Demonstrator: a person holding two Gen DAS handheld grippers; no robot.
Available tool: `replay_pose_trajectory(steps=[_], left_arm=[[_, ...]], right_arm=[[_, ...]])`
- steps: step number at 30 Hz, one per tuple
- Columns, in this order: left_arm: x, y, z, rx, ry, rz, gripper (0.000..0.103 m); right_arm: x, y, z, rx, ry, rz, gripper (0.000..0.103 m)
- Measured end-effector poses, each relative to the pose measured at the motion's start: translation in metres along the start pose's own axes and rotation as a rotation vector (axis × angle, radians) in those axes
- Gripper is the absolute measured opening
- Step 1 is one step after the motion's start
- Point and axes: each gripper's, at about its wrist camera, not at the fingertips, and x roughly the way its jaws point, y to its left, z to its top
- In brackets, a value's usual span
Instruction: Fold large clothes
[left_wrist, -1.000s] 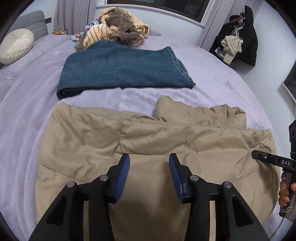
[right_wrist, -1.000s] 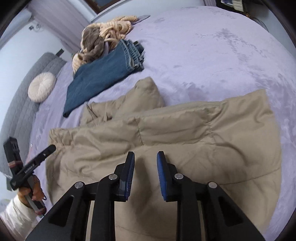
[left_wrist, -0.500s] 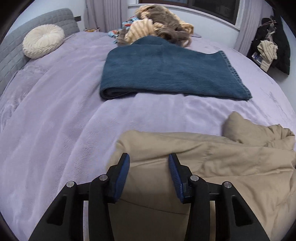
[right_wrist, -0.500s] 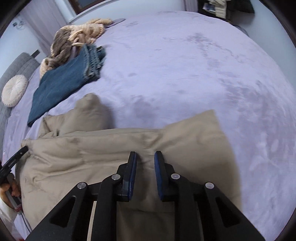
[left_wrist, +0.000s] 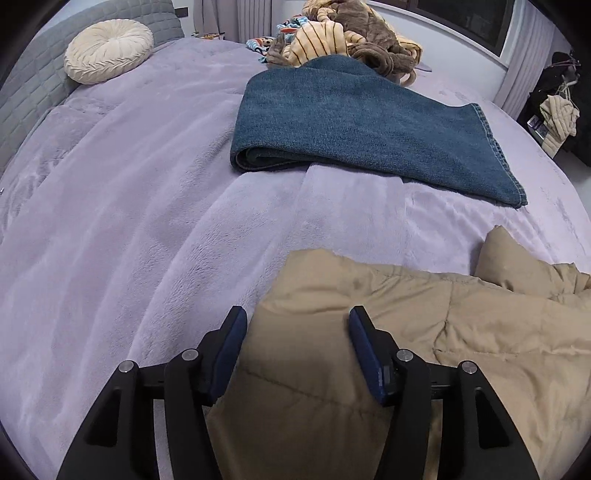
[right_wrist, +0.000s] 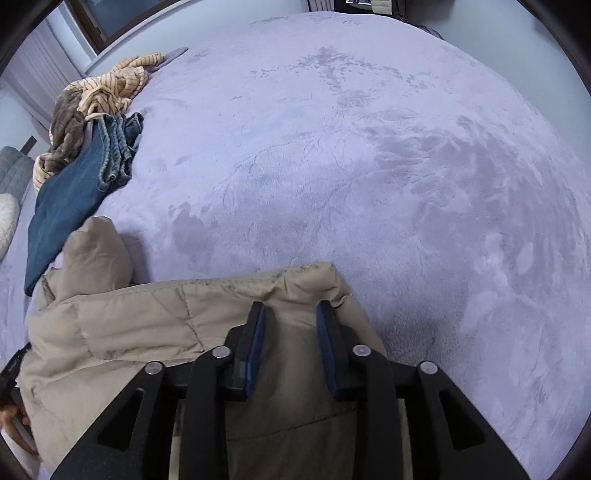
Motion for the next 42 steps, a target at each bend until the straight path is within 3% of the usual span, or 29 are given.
replay_pose_trajectory(steps=[3,6,13,15,17,18,19,27,32,33,38,42], left_arm=[[-0.029,0.005,-0.01,0.004,-0.015,-0.021,0.06],[-0.055,0.006,-0.025,0.01,-0.029,-0.03,0.084],[-0.092,0.005,-0.066,0.009,0.022,-0.087,0.084],[-0.101,0.003,-0.08,0.006,0.04,-0.097,0.084],[-0.109,0.0,-0.092,0.015,0.052,-0.1,0.084],[-0.113,-0.002,-0.099,0.02,0.054,-0.097,0.088],[-0.117,-0.003,-0.104,0.022,0.058,-0.094,0.103],[-0.139,-0.001,-0.139,-0.001,0.111,-0.103,0.103],[-0.132,0.01,-0.16,-0.075,0.177,-0.146,0.103],[-0.13,0.013,-0.164,-0.096,0.189,-0.145,0.103],[-0.12,0.023,-0.178,-0.155,0.21,-0.133,0.103],[-0.107,0.03,-0.185,-0.225,0.263,-0.241,0.103]], right_arm=[[-0.029,0.004,-0.008,0.011,-0.032,0.039,0.05],[-0.051,0.007,-0.022,0.027,-0.035,0.088,0.05],[-0.083,0.013,-0.068,0.063,0.006,0.168,0.051],[-0.091,0.01,-0.082,0.079,0.019,0.183,0.062],[-0.099,0.005,-0.095,0.095,0.024,0.192,0.064],[-0.104,0.002,-0.102,0.103,0.028,0.194,0.065],[-0.107,-0.001,-0.108,0.111,0.033,0.194,0.065],[-0.128,-0.024,-0.156,0.196,0.072,0.211,0.072],[-0.125,-0.031,-0.177,0.253,0.105,0.236,0.074],[-0.123,-0.033,-0.181,0.271,0.112,0.247,0.081],[-0.113,-0.043,-0.193,0.362,0.123,0.301,0.082],[-0.099,-0.05,-0.198,0.43,0.139,0.34,0.084]])
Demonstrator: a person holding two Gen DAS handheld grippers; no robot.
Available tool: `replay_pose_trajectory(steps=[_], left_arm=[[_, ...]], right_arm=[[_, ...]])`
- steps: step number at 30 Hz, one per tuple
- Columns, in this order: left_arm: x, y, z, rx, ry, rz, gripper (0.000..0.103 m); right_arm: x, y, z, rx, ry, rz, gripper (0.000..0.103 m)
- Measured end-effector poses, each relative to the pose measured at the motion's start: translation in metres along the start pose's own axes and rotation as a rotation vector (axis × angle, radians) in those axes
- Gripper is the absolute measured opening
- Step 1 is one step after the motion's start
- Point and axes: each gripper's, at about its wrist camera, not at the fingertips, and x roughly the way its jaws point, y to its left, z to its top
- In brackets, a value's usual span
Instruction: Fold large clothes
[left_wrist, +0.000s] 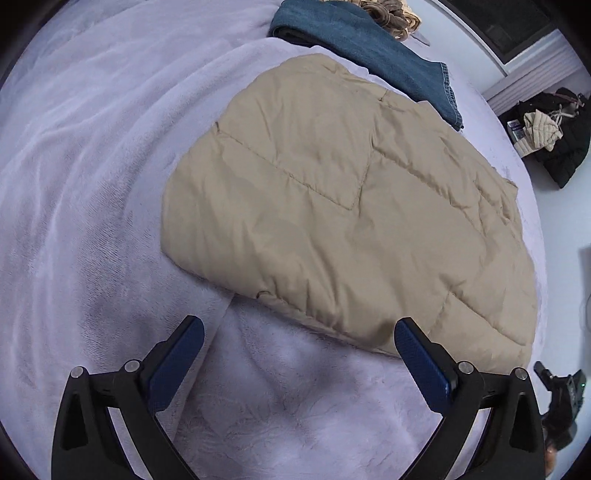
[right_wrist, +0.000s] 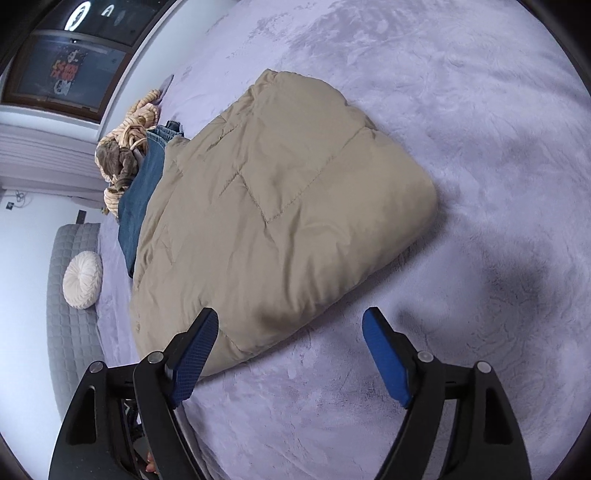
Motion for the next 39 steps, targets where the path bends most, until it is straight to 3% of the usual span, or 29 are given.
replay_pose_trajectory(steps=[5,7,10,19,23,25,28,29,31,32,33,36,39], left_arm=[[0.011,0.009,0.003,-0.082,0.011,-0.136,0.103],[0.018,0.011,0.006,-0.098,0.017,-0.179,0.103],[0.029,0.012,0.01,-0.122,0.025,-0.222,0.103],[0.048,0.002,0.05,-0.195,-0.047,-0.286,0.103],[0.065,0.003,0.063,-0.231,-0.065,-0.277,0.101],[0.068,0.004,0.064,-0.236,-0.085,-0.268,0.069],[0.064,0.008,0.066,-0.224,-0.104,-0.313,0.037],[0.061,0.006,0.067,-0.205,-0.111,-0.315,0.034],[0.051,-0.002,0.066,-0.144,-0.13,-0.293,0.028],[0.046,-0.006,0.065,-0.113,-0.141,-0.282,0.026],[0.04,-0.012,0.064,-0.073,-0.154,-0.265,0.025],[0.023,-0.024,0.061,0.04,-0.185,-0.229,0.023],[0.005,-0.028,0.057,0.104,-0.194,-0.244,0.023]], right_arm=[[0.017,-0.012,0.004,0.062,0.016,0.05,0.086],[0.026,-0.017,0.006,0.091,0.026,0.077,0.101],[0.036,-0.021,0.01,0.126,0.026,0.116,0.103],[0.07,-0.008,0.038,0.187,0.053,0.261,0.103],[0.094,-0.006,0.043,0.222,0.084,0.274,0.103],[0.098,-0.006,0.044,0.232,0.081,0.273,0.103],[0.098,-0.007,0.043,0.255,0.077,0.281,0.102],[0.097,-0.007,0.043,0.263,0.077,0.278,0.099],[0.097,-0.01,0.043,0.282,0.08,0.271,0.076],[0.097,-0.012,0.043,0.29,0.086,0.288,0.056],[0.094,-0.012,0.041,0.293,0.078,0.296,0.046],[0.081,-0.006,0.035,0.26,0.047,0.291,0.029],[0.066,-0.001,0.026,0.239,0.021,0.297,0.026]])
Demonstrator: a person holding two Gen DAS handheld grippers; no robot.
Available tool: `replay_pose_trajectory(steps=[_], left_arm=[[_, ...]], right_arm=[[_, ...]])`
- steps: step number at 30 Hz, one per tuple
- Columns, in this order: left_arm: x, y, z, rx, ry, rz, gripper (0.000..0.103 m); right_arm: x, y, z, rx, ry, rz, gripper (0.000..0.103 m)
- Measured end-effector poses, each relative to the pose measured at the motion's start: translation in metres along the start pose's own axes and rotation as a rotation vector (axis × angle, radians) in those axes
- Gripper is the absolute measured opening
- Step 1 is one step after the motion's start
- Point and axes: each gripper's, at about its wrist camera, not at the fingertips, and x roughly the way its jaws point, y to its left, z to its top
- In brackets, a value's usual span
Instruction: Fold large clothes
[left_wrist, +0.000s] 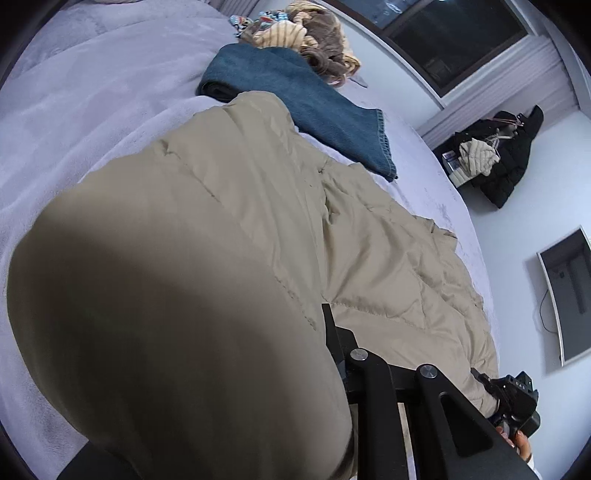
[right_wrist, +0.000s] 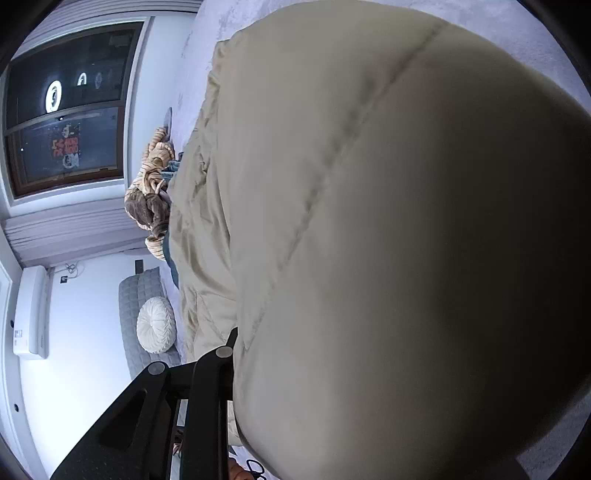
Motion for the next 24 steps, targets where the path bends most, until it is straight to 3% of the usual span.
replay_pose_trajectory(steps=[4,9,16,24], left_arm=[[-0.023,-0.007,-0.008,0.085,0.012,-0.016,0.023],[-0.057,-0.008,-0.041,0.113,0.048,-0.022,0.023],[-0.115,0.006,-0.127,0.077,0.101,0.017,0.023],[-0.141,0.025,-0.203,0.023,0.181,0.09,0.023]], right_arm=[[-0.018,0.006,-0.022,-0.028,-0.011,-0.014,0.026],[-0.045,0.0,-0.054,-0.037,0.015,-0.059,0.026],[-0.087,-0.03,-0.098,-0.027,0.083,-0.097,0.026],[-0.129,-0.066,-0.129,0.019,0.147,-0.101,0.026]])
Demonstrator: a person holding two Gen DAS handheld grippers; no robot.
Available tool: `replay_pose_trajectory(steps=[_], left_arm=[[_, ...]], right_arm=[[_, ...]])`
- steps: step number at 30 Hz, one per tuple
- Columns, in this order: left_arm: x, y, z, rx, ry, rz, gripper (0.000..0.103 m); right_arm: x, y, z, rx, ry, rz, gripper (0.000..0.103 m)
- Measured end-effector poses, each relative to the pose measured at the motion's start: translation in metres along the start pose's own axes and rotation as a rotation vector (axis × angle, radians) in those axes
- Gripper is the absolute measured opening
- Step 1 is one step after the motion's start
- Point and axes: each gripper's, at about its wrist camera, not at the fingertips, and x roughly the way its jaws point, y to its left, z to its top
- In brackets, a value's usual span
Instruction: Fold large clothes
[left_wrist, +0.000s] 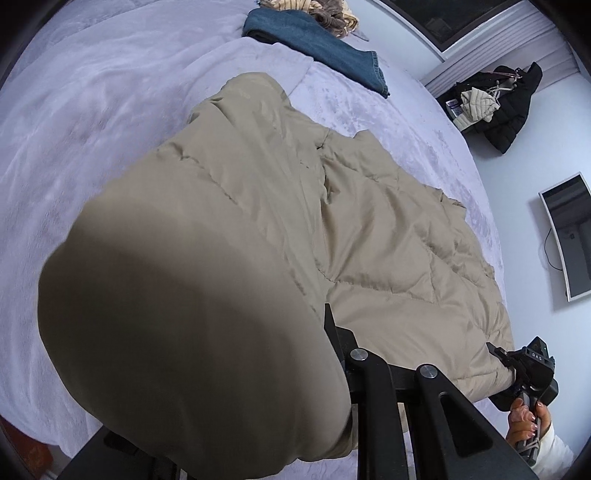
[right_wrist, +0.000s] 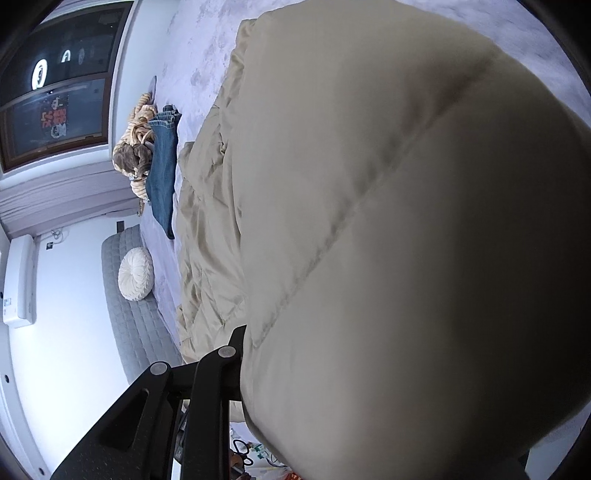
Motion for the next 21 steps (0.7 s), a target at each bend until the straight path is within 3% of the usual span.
replay_pose_trajectory(steps=[6,7,14,21], left_arm=[[0.003,0.015,-0.017,-0.028,0.037,0.099,0.028],[-0.002,0.016,-0.017,-0.032,0.036,0.111,0.033],[-0.05,0.024,-0.023,-0.039,-0.031,0.244,0.036],[-0.079,0.031,-0.024,-0.076,-0.128,0.437,0.036]], right_arm=[[0.005,-0.006,0.011,-0.018,0.017,-0.07,0.033],[0.003,-0.004,0.011,-0.041,0.019,-0.094,0.035],[-0.019,0.017,0.015,-0.13,-0.006,-0.247,0.048],[-0.042,0.024,-0.009,-0.183,-0.113,-0.473,0.05]])
